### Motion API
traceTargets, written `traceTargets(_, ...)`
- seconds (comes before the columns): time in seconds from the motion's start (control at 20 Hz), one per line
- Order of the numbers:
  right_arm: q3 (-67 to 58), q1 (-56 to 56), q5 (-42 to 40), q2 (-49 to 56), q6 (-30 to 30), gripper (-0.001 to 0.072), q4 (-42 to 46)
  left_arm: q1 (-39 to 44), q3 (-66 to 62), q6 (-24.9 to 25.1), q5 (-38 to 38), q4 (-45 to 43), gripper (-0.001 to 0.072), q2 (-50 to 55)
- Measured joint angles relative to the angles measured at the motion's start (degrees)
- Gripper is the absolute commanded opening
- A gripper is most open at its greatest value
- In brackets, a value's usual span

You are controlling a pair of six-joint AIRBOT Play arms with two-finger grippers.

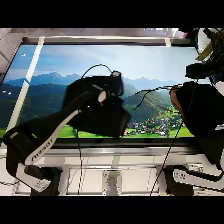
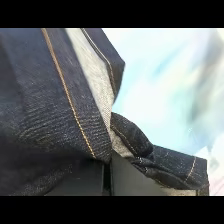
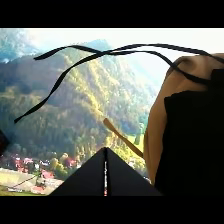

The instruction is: Fold the clothes and pants, and hang the long-sleeved shirts on hangers.

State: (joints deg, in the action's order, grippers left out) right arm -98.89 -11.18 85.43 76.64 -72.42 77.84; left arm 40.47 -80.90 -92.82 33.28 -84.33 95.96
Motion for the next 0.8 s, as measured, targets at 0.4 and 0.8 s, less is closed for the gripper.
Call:
traceTargets(0.4,1.7,-1.55,-2.14,4.07,-2.32,0.0445,-2.4,-3.76,-0.72,-2.86,2.73,-3.28,0.0659,-7.08)
traceTargets(0.8,21.88,-2.29,0.63,2.03,-3.19,0.0445,-6.69,-27.04,18.91,-3.17,25.7,-13.66,0.0658,-28.89)
